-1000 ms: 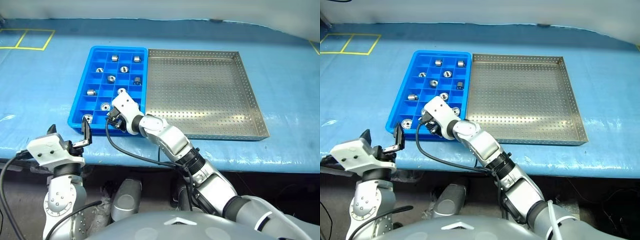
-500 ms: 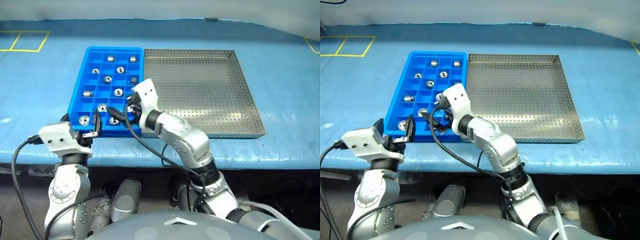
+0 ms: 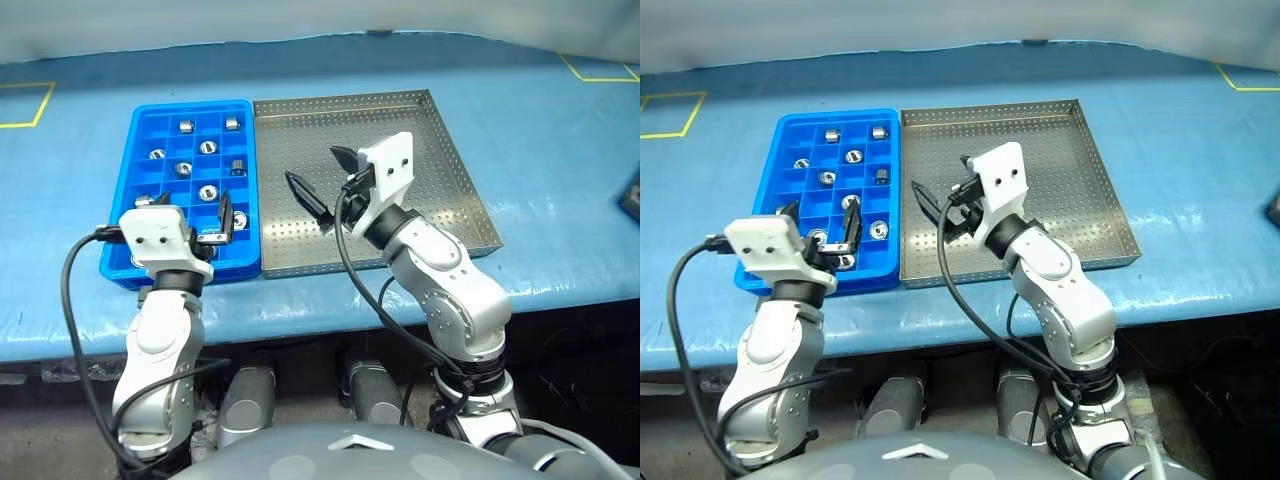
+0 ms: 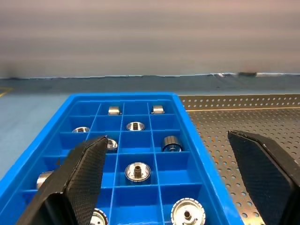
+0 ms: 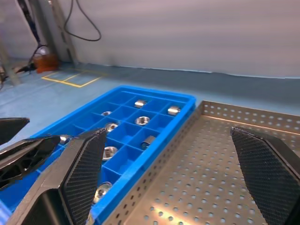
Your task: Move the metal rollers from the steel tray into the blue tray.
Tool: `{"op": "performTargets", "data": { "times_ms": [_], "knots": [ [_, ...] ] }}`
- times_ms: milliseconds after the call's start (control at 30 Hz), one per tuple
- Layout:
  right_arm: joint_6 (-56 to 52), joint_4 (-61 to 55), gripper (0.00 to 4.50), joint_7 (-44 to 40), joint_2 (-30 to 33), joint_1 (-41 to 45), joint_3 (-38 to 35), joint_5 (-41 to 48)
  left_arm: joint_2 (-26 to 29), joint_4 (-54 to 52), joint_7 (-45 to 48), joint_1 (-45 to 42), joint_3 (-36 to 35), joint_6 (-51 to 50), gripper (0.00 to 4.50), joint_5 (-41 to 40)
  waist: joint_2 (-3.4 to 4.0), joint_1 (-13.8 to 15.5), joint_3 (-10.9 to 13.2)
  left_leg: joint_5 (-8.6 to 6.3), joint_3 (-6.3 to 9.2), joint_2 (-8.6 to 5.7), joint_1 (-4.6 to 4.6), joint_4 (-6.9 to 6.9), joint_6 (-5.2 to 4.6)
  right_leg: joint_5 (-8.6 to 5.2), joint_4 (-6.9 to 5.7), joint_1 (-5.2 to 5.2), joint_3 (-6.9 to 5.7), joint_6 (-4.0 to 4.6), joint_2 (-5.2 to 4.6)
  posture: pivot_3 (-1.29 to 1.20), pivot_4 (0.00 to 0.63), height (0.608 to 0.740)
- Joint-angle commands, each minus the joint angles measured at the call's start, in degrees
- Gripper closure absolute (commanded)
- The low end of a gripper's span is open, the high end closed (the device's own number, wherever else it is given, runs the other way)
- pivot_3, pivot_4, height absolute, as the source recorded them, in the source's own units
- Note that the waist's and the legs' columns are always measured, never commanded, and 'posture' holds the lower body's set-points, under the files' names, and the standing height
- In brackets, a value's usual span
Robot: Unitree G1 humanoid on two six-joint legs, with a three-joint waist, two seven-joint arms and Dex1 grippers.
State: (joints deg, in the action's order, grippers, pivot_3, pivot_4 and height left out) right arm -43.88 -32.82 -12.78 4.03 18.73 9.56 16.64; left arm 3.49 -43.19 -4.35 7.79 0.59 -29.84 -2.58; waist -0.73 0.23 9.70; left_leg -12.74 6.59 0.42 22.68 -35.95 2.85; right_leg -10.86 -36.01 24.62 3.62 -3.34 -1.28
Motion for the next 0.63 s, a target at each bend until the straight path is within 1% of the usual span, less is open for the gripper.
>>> {"op": "performTargets", "data": {
  "times_ms": [33, 200, 400, 633],
  "knots": [
    [2.49, -1.57, 0.02, 1.72, -0.02, 0.01, -0.44, -1.46, 0.3, 1.38, -1.85, -2.78, 2.2, -0.21, 0.0, 4.4, 0.0, -0.45, 0.0, 0.0, -0.01, -0.01, 0.0, -0.01, 0.0, 0.01, 0.0, -0.01, 0.02, -0.01, -0.01, 0.09, 0.15, 0.74],
    [4.99, -0.69, 0.02, 2.36, -0.17, 0.22, -0.55, -2.35, -0.48, 4.02, -2.3, -6.72, 2.59, 0.27, 0.0, 6.12, 0.0, -0.95, 0.0, 0.0, -0.01, -0.02, 0.0, -0.01, 0.0, 0.03, 0.01, -0.02, 0.04, -0.04, -0.01, 0.08, 0.15, 0.74],
    [7.28, 0.55, 0.02, 2.61, -0.27, 0.25, -0.41, -3.11, -0.86, 5.01, -0.93, -8.41, 1.5, 1.9, 0.0, 4.79, 0.0, -1.03, 0.0, 0.0, -0.02, -0.02, -0.01, -0.01, 0.0, 0.04, 0.0, -0.02, 0.05, -0.05, -0.01, 0.09, 0.15, 0.74],
    [8.96, 1.45, 0.02, 2.84, -0.42, 0.57, -0.71, -3.32, -2.45, 4.41, -0.19, -9.3, -1.52, 0.93, 0.0, 2.08, -0.01, -0.94, 0.0, 0.01, -0.02, -0.02, -0.02, -0.04, -0.01, 0.05, 0.0, -0.05, 0.05, -0.06, -0.01, 0.1, 0.15, 0.74]
  ]
}}
